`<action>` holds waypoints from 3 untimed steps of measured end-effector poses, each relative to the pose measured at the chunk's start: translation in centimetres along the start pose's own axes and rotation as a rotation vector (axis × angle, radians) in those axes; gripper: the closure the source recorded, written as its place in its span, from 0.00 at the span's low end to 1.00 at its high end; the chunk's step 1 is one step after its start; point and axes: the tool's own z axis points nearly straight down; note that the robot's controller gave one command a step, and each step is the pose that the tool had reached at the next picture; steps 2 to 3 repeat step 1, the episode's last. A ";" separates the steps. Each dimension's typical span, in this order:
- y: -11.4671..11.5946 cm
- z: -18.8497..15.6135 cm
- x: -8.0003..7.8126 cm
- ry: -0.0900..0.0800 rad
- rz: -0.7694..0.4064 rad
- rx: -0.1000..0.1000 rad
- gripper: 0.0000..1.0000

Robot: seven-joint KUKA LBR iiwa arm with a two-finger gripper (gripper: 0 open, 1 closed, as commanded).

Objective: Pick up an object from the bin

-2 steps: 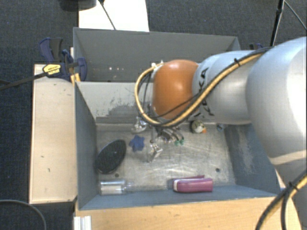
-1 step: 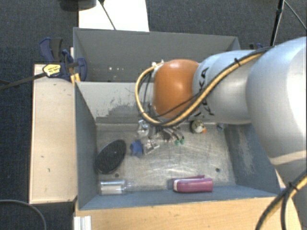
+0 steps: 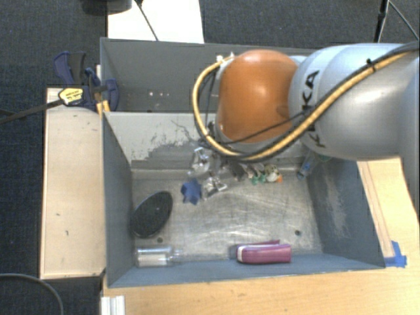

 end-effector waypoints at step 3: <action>1.2 -6.7 -0.7 -0.001 0.064 -0.001 1.00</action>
Offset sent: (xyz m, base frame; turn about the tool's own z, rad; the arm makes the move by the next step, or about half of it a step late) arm -0.0005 0.0119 0.0616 0.0644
